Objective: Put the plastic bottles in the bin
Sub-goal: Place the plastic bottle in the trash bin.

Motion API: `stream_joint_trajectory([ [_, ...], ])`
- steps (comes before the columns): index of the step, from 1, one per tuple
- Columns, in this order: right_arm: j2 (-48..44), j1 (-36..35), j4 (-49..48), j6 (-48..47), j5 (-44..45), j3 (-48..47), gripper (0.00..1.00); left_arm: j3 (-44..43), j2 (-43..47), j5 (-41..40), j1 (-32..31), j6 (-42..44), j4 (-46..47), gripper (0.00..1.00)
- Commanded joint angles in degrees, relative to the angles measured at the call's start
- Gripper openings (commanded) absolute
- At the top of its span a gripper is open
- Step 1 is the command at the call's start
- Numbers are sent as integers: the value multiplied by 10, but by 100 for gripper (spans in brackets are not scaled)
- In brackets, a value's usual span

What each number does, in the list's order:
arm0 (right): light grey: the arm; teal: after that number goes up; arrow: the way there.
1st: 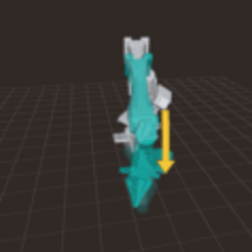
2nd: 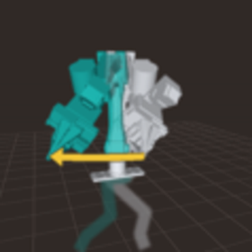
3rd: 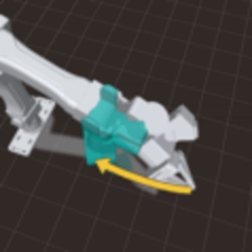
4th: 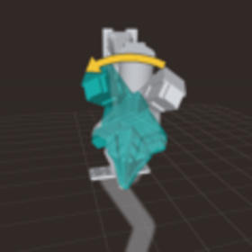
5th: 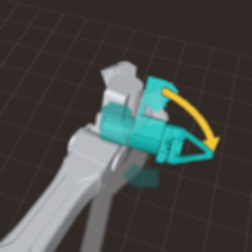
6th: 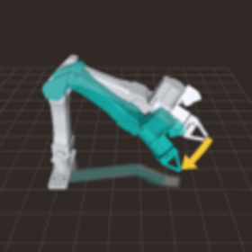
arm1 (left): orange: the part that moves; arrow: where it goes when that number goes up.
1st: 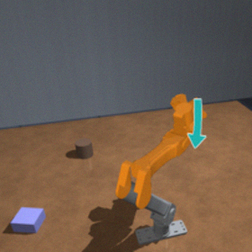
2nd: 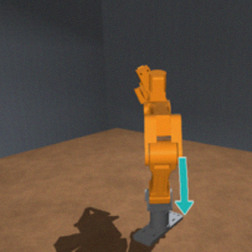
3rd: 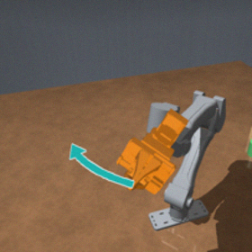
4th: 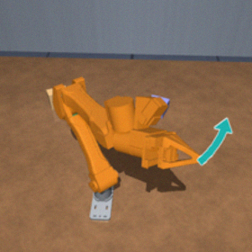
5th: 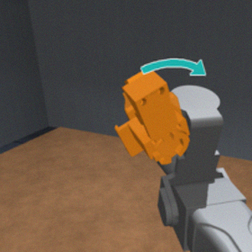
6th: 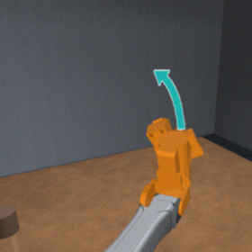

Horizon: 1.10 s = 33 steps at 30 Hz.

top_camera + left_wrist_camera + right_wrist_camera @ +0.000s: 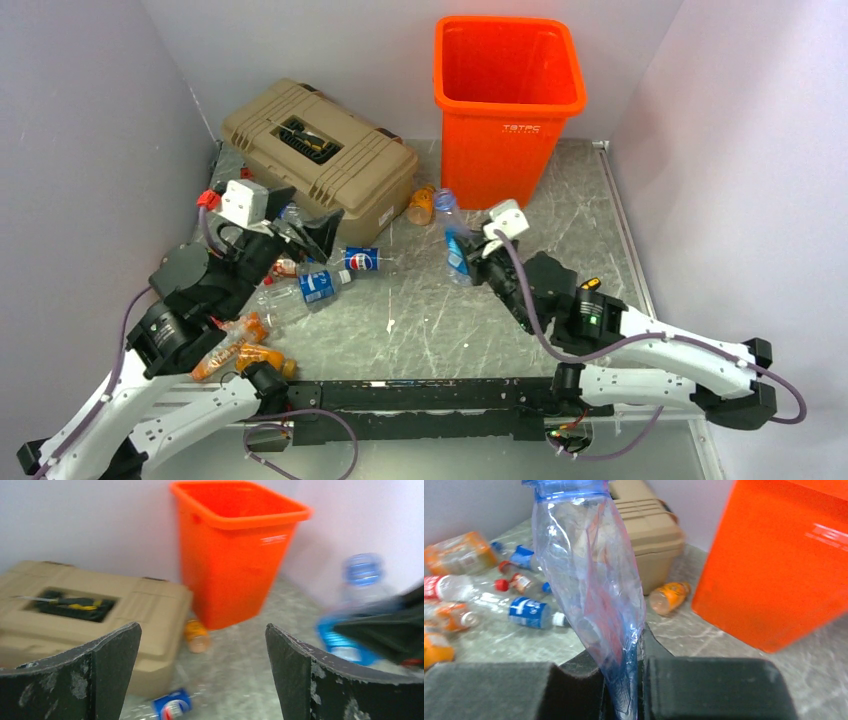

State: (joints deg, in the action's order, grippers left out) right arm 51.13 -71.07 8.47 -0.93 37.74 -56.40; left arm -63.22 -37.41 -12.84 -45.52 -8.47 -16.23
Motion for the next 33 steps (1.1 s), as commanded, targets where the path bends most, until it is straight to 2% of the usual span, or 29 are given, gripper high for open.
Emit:
stream_joint_trajectory([
  [1, -61, 1, -4, 20, 125, 33, 0, 39, -43, -161, 1, 159, -21, 99],
  [4, -99, 2, -30, 16, 144, 49, 0, 64, -97, -195, 1, 154, -11, 99],
  [8, -54, 20, 14, 15, 175, -1, 0, 59, -136, -166, 17, 93, -42, 99],
  [11, -19, 70, 17, 16, 108, -43, 0, 93, -104, -146, 37, 38, -46, 99],
  [16, 41, 197, 20, 28, 18, -147, 0, 139, -23, -134, 48, 47, -4, 100],
  [21, 60, 271, 0, 81, -71, -216, 0, 139, -4, -121, 48, 35, -16, 99],
  [23, 69, 276, 15, 95, -92, -242, 0, 133, -9, -110, 48, 30, -22, 98],
  [27, 76, 275, 22, 124, -120, -235, 0, 123, -16, -90, 48, 21, -31, 98],
  [30, 78, 276, 8, 105, -110, -224, 0, 129, -12, -80, 48, 20, -27, 98],
  [33, 109, 276, 10, 61, -120, -273, 0, 132, -14, -72, 47, 23, -23, 97],
])
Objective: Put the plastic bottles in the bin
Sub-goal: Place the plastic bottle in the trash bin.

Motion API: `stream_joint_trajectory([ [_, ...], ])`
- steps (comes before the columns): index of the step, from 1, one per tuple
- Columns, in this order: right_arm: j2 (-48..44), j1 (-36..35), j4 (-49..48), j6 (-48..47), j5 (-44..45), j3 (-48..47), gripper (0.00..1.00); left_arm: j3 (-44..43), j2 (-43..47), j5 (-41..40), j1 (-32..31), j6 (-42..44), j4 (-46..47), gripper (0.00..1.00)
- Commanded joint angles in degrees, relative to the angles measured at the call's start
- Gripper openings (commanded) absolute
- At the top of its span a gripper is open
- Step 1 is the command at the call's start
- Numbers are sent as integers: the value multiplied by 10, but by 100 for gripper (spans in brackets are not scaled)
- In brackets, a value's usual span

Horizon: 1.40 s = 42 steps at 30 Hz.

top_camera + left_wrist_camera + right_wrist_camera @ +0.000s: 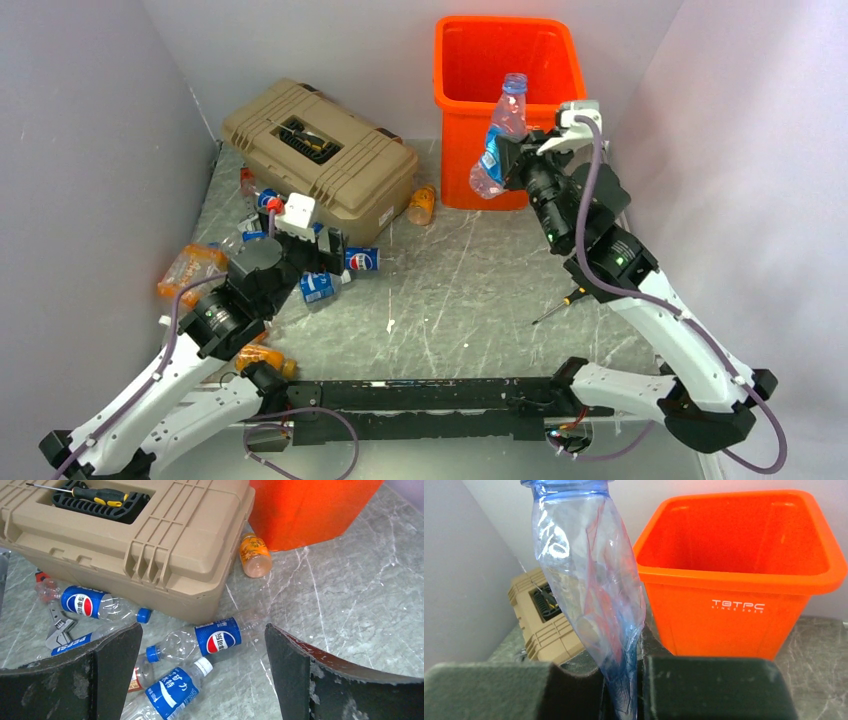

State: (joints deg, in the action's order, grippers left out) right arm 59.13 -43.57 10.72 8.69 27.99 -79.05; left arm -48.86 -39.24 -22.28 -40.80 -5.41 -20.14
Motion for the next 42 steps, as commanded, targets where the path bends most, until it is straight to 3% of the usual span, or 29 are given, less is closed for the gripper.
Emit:
stream_joint_trajectory([
  [1, 46, 1, -5, -44, -21, -76, 0, -13, 2, 25, -1, -7, 15, 97],
  [4, 106, 6, -6, -88, 20, -159, 0, -14, -4, 24, -2, -7, 12, 97],
  [8, 204, 16, -76, -183, 133, -249, 0, -12, -4, 17, -2, -1, 14, 97],
  [11, 276, 46, -124, -204, 171, -305, 0, -7, 0, 6, -4, 3, 15, 97],
  [15, 321, 116, -110, -130, 127, -352, 0, 1, 2, -10, -15, 16, 23, 97],
  [20, 367, 176, -121, -105, 121, -368, 0, 5, 3, -26, -20, 26, 27, 97],
  [24, 399, 244, -92, 11, 68, -386, 0, 10, 3, -33, -23, 33, 32, 97],
  [28, 476, 263, -55, -9, 78, -461, 0, 10, 0, -38, -24, 36, 31, 97],
  [36, 508, 272, -56, -24, 32, -453, 0, 12, -2, -35, -24, 43, 35, 98],
  [37, 510, 272, -52, -22, 20, -453, 20, 11, -3, -35, -24, 42, 34, 98],
  [39, 510, 273, -42, -20, -3, -456, 84, 13, -5, -35, -24, 42, 35, 98],
  [40, 506, 272, -39, -17, -6, -459, 99, 14, -6, -35, -25, 43, 37, 98],
  [42, 493, 269, -38, -8, -12, -469, 100, 16, -10, -31, -25, 45, 40, 98],
])
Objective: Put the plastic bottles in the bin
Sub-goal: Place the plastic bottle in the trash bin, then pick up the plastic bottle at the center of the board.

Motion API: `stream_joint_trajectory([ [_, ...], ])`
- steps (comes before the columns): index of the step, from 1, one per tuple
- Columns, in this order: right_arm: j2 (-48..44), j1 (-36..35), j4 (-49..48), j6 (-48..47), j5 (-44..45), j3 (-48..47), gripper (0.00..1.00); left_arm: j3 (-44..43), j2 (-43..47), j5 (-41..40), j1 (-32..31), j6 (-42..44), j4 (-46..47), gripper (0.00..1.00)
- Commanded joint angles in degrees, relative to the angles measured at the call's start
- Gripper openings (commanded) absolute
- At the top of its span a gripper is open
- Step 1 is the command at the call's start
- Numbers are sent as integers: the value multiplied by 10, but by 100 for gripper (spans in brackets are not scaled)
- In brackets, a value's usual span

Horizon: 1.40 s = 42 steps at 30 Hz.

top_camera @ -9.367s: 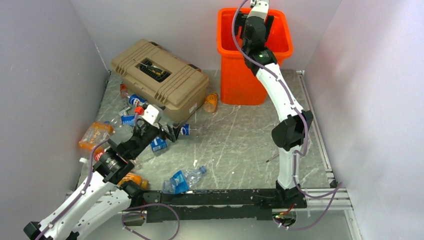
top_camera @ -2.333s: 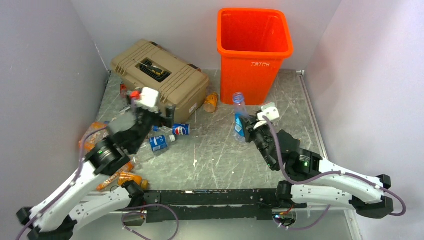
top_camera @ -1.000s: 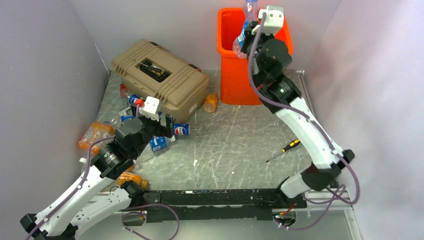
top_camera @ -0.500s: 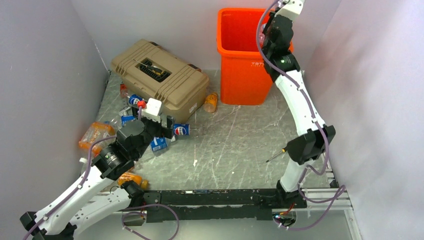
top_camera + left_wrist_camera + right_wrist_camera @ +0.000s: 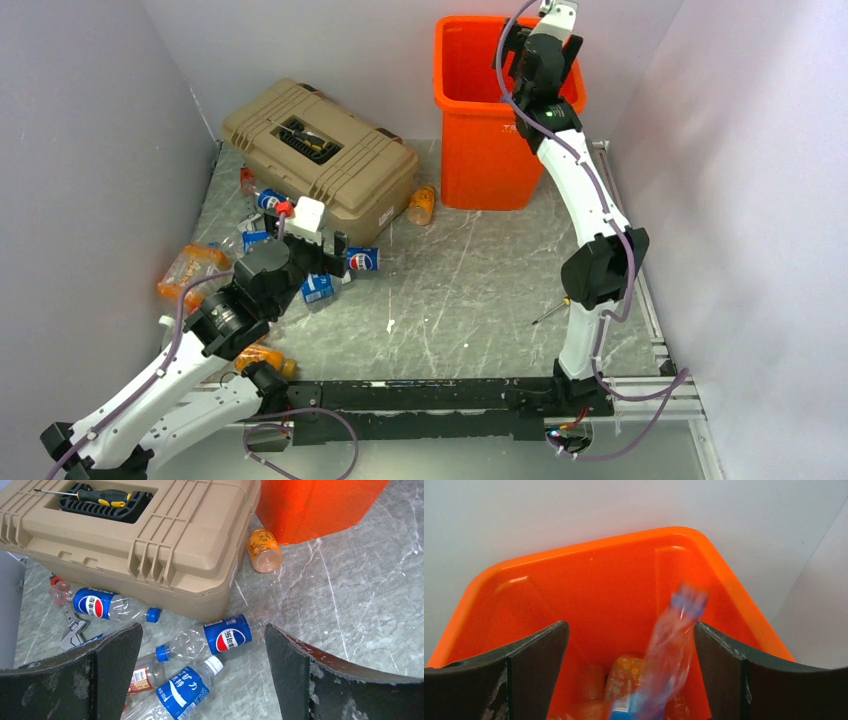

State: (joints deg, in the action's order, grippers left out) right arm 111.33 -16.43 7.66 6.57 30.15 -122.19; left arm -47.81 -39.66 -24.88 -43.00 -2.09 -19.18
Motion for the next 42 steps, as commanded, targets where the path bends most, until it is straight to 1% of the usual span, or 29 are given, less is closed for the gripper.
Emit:
stream_joint_trajectory([
  [1, -37, -2, -7, 17, -40, -44, 100, 4, -7, -3, -3, 12, 30, 98],
  [6, -87, -19, -3, 41, -73, -62, 100, 1, -7, 1, -3, 9, 27, 97],
  [8, -118, -49, -20, 21, -70, -41, 100, 3, -5, -2, -4, 11, 30, 98],
  [10, -155, -100, -49, -26, -47, -1, 100, 4, -5, -5, -4, 11, 30, 98],
  [12, -204, -161, -91, -85, -27, 69, 100, 2, -6, -5, -3, 11, 28, 98],
  [14, -261, -221, -135, -114, -10, 167, 100, 2, -6, -6, -4, 12, 27, 98],
  [16, -321, -263, -167, -107, -1, 285, 100, 4, -6, -9, -3, 13, 28, 98],
  [17, -351, -277, -176, -91, 0, 365, 100, 5, -5, -10, -3, 14, 30, 98],
  [18, -377, -290, -183, -77, 6, 402, 100, 7, -6, -12, -3, 14, 31, 98],
  [19, -403, -307, -187, -58, 15, 473, 100, 8, -6, -17, -4, 14, 32, 98],
  [22, -464, -327, -176, -2, 31, 600, 100, 14, -13, -29, -4, 14, 38, 98],
  [25, -494, -336, -126, 55, 29, 686, 100, 12, -30, -30, -4, 14, 35, 98],
  [28, -505, -338, -98, 99, -4, 763, 100, 7, -45, -1, -4, 14, 33, 98],
  [31, -517, -338, -123, 117, -51, 847, 100, -2, -57, 17, -4, 5, 18, 97],
  [33, -527, -338, -144, 133, -80, 886, 100, -23, -66, -4, -3, -31, -18, 97],
  [37, -531, -338, -179, 147, -140, 932, 100, -61, -78, -54, -4, -142, -143, 97],
  [40, -524, -338, -183, 148, -147, 947, 99, -51, -66, -70, -4, -243, -233, 99],
  [42, -519, -338, -189, 143, -149, 954, 99, -29, -48, -71, -4, -328, -287, 99],
])
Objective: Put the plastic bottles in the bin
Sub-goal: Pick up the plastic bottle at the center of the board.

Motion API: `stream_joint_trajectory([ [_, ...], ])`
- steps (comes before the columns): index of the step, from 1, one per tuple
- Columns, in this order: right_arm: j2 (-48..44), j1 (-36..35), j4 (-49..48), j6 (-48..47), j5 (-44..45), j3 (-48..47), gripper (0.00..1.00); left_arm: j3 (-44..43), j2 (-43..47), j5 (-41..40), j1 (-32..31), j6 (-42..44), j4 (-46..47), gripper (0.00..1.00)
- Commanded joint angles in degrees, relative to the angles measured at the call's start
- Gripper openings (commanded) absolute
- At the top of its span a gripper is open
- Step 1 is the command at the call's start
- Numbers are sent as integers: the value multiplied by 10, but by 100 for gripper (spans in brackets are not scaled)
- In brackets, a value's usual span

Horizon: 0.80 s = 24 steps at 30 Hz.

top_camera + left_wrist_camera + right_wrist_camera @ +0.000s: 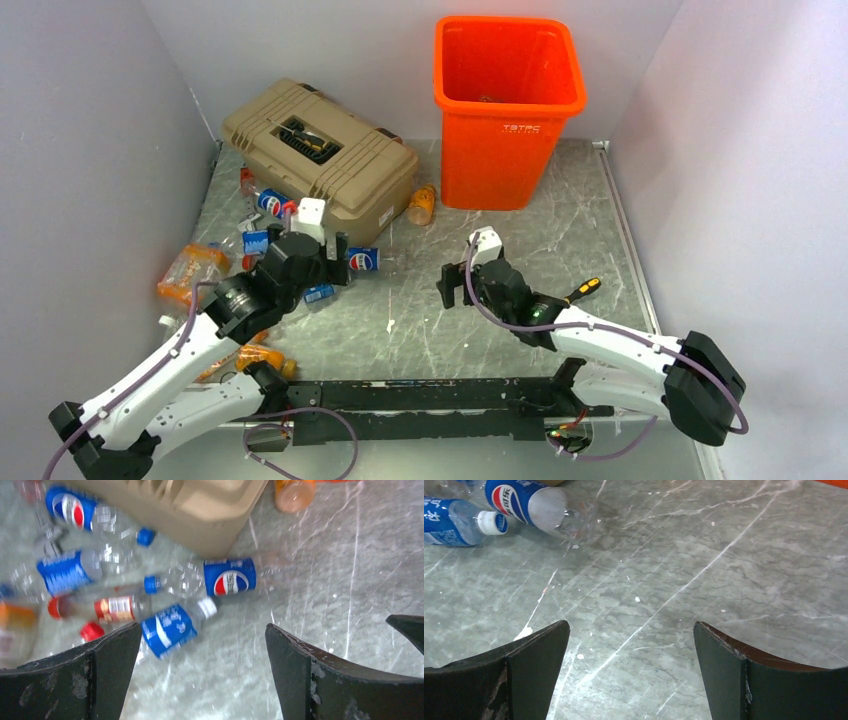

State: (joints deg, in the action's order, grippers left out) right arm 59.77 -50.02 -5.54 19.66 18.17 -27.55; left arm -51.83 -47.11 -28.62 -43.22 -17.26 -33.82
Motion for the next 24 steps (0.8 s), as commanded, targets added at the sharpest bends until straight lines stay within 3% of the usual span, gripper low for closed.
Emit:
stream_joint_trajectory([
  [1, -2, -3, -59, 10, -31, 9, 99, 19, 35, -30, -2, -203, -153, 99],
  [9, 16, -3, -63, 16, -46, 0, 99, 90, 13, -71, -1, -363, -179, 99],
  [19, -25, -3, -64, 30, -51, 28, 99, 56, -151, -124, 3, -509, -227, 99],
  [24, -44, -3, -58, 29, -48, 33, 100, 29, -169, -100, 54, -573, -232, 99],
])
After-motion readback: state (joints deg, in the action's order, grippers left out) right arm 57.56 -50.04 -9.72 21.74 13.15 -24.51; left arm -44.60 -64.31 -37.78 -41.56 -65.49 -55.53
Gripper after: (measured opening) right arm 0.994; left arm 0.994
